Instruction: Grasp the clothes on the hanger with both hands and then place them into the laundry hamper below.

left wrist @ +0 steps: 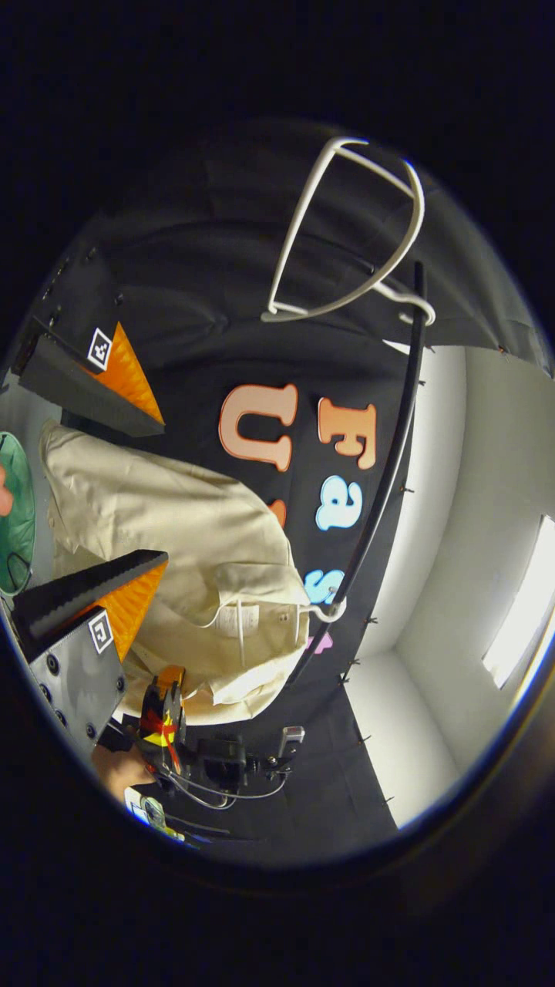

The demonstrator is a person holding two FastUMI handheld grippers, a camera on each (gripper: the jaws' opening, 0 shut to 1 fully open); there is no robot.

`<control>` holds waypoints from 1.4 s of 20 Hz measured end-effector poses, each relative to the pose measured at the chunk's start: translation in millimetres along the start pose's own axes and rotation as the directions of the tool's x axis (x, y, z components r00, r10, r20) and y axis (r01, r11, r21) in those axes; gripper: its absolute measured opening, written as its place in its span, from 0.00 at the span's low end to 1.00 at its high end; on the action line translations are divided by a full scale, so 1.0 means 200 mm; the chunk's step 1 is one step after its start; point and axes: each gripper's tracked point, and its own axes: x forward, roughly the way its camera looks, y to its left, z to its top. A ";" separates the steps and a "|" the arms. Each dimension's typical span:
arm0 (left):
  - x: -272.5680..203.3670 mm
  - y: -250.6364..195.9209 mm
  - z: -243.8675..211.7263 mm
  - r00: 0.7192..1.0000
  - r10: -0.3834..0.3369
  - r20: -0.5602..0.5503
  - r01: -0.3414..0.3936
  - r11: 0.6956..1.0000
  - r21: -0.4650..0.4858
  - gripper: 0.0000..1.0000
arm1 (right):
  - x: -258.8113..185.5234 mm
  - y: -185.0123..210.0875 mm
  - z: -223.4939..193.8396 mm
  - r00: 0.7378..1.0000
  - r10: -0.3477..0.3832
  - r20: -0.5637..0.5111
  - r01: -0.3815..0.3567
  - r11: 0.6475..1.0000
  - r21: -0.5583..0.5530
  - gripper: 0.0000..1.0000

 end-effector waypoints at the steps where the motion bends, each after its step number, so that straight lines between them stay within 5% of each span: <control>1: 0.05 -0.09 -0.02 0.999 -0.044 -0.001 0.044 0.999 -0.006 0.97 | -0.04 0.01 0.04 1.000 0.025 0.009 -0.025 1.000 -0.007 0.07; 4: 0.24 -0.35 -0.14 0.989 -0.146 0.008 0.146 0.989 -0.007 0.97 | -0.19 0.02 0.15 0.997 0.079 0.022 -0.078 0.997 -0.024 0.02; 9: 0.58 -0.54 -0.42 0.995 -0.099 0.015 0.094 0.977 0.192 0.97 | -0.32 -0.02 0.25 0.990 0.142 0.013 -0.142 0.989 -0.040 0.02; 12: 0.71 -0.59 -0.58 0.998 -0.064 0.007 0.062 0.980 0.189 0.95 | -0.34 -0.03 0.25 0.991 0.137 0.005 -0.136 0.989 -0.066 0.02; 17: 0.85 -0.42 -0.59 0.992 0.083 0.097 -0.109 0.945 0.310 0.99 | -0.34 -0.06 0.24 0.991 0.137 -0.008 -0.137 0.989 -0.058 0.02; 21: 0.79 -0.22 -0.31 0.922 0.212 0.325 -0.330 0.869 0.369 0.97 | -0.34 -0.04 0.23 0.991 0.134 -0.009 -0.135 0.990 -0.048 0.02; 23: 0.82 -0.23 -0.32 0.932 0.186 0.311 -0.304 0.868 0.391 0.97 | -0.33 -0.04 0.23 0.990 0.137 -0.014 -0.138 0.990 -0.034 0.02; 25: 0.86 -0.31 -0.40 0.964 0.110 0.241 -0.197 0.905 0.377 0.99 | -0.33 -0.03 0.23 0.990 0.141 -0.012 -0.142 0.989 -0.036 0.02; 28: 0.85 -0.37 -0.49 0.977 0.083 0.194 -0.146 0.928 0.342 0.95 | -0.34 -0.04 0.23 0.989 0.147 -0.009 -0.147 0.988 -0.047 0.03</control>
